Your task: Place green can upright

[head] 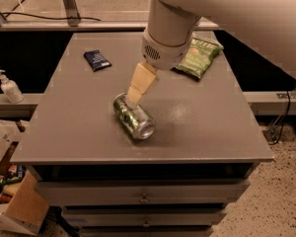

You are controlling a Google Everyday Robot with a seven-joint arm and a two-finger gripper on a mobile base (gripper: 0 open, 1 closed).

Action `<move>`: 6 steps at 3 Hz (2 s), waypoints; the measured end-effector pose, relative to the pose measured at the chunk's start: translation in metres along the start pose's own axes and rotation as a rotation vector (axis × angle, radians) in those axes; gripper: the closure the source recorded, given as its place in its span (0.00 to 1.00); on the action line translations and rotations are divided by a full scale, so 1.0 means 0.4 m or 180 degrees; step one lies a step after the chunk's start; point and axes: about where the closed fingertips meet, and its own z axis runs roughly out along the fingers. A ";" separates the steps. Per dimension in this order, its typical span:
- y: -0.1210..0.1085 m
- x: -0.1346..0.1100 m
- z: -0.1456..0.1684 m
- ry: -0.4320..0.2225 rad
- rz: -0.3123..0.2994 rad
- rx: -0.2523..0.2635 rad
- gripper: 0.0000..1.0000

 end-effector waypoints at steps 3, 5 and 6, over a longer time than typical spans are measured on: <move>0.062 0.016 0.018 -0.0119 0.0512 -0.0231 0.00; 0.115 -0.053 0.037 -0.0129 0.0670 -0.0260 0.00; 0.153 -0.131 0.085 -0.0109 0.0505 -0.0268 0.00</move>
Offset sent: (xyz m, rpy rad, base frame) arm -0.0213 -0.0067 -0.0165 0.1290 0.0589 -0.1444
